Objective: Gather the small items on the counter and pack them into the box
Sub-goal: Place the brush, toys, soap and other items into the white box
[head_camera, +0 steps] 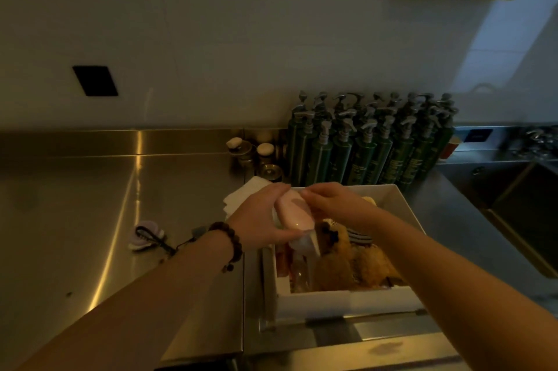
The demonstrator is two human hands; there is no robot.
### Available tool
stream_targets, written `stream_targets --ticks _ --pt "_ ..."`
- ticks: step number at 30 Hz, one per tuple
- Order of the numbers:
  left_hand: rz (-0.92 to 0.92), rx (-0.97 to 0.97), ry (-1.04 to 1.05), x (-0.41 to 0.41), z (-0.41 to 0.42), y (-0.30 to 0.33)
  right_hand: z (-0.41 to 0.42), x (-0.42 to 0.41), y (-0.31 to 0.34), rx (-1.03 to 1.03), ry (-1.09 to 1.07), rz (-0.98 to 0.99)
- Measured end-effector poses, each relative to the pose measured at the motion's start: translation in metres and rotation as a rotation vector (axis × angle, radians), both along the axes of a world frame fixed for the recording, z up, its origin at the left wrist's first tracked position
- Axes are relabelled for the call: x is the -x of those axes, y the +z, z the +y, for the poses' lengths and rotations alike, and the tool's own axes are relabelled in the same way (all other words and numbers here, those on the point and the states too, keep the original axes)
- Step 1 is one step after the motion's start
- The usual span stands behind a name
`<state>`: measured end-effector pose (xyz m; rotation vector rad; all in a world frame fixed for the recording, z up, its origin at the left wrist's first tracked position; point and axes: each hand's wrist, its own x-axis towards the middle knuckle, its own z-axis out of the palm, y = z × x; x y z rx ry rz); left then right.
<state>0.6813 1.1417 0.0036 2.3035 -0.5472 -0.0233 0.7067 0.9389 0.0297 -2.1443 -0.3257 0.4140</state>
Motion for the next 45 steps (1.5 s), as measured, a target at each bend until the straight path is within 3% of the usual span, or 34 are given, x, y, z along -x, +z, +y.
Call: stream_targets --ticks 7,15,18,27,33,36,41,45 --pt "0.082 -0.027 -0.088 0.006 -0.01 -0.004 -0.014 0.013 -0.006 -0.087 -0.051 0.144" --pt "0.198 -0.363 -0.115 0.01 0.016 -0.033 0.005 0.038 -0.05 0.398 -0.061 0.122" --pt "0.172 -0.4 -0.13 0.009 0.019 -0.037 0.019 0.045 -0.063 0.422 -0.088 0.193" --pt "0.147 -0.414 -0.156 0.004 0.024 -0.05 0.03 0.048 -0.061 0.672 0.03 0.068" --pt "0.115 -0.387 -0.148 0.006 0.024 -0.053 0.023 0.036 -0.044 0.623 -0.063 -0.111" --pt "0.125 -0.28 -0.121 0.015 0.03 -0.057 0.038 0.028 -0.032 0.367 -0.143 -0.123" --pt "0.109 -0.143 0.121 0.032 0.08 -0.066 0.096 0.021 -0.019 0.195 -0.104 -0.237" --pt "0.029 -0.209 0.336 0.038 0.153 -0.073 0.156 0.015 -0.044 0.289 0.049 -0.122"
